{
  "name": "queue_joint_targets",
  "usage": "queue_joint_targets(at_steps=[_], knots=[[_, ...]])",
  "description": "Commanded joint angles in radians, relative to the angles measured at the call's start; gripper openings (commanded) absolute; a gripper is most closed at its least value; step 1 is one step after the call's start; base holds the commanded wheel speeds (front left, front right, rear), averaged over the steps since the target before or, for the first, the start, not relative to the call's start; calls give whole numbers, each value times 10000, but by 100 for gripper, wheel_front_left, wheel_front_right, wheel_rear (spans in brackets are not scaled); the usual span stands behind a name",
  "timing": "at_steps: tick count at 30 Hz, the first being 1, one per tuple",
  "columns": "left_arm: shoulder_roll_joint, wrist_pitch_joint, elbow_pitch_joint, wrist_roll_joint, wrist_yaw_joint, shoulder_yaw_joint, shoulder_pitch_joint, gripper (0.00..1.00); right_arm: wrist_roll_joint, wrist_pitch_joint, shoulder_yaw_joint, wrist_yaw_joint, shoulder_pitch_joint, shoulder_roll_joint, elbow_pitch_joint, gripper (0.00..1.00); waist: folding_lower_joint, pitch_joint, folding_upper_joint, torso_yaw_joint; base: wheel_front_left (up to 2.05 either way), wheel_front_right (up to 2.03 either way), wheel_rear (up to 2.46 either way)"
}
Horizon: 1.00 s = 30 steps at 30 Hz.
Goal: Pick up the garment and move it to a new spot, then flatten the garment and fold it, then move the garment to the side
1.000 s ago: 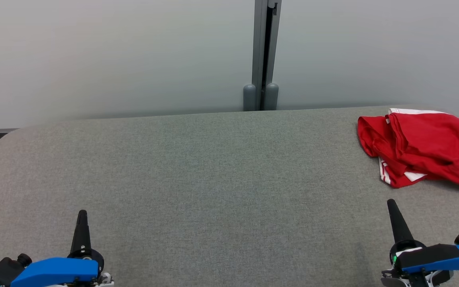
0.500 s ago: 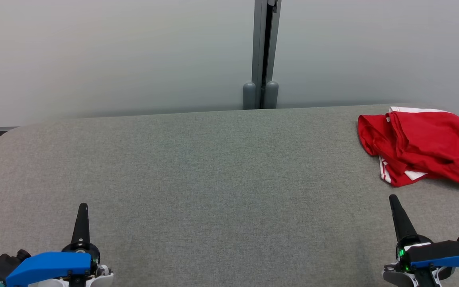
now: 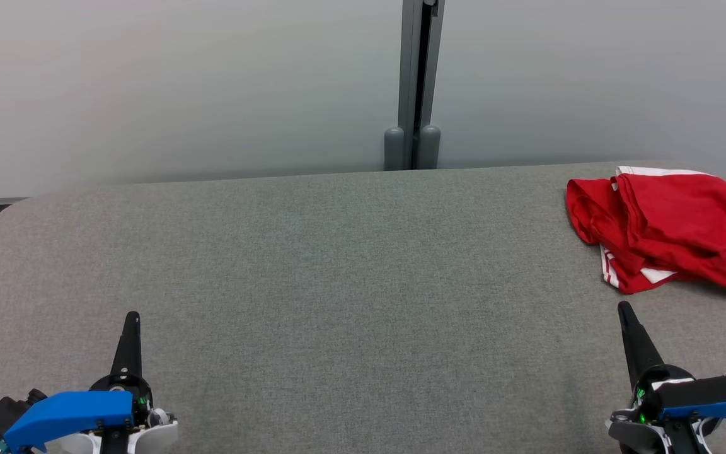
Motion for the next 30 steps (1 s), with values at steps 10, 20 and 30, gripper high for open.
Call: queue_joint_targets(at_steps=[10, 20, 30], knots=[[52, 234, -104, -916, -15, 37, -314, 0, 911, 227, -108, 4, -233, -24, -139, 0, 0, 48, -1, -3, 0, 0, 0], [54, 423, -124, -1647, -16, 53, -425, 0, 1620, 418, -177, 4, -249, -23, -169, 0, 0, 94, -1, -6, 0, 0, 0], [56, 594, -136, -2311, -18, 66, -512, 0, 2271, 584, -237, 4, -308, -24, -196, 0, 0, 140, -1, -10, 0, 0, 0]])
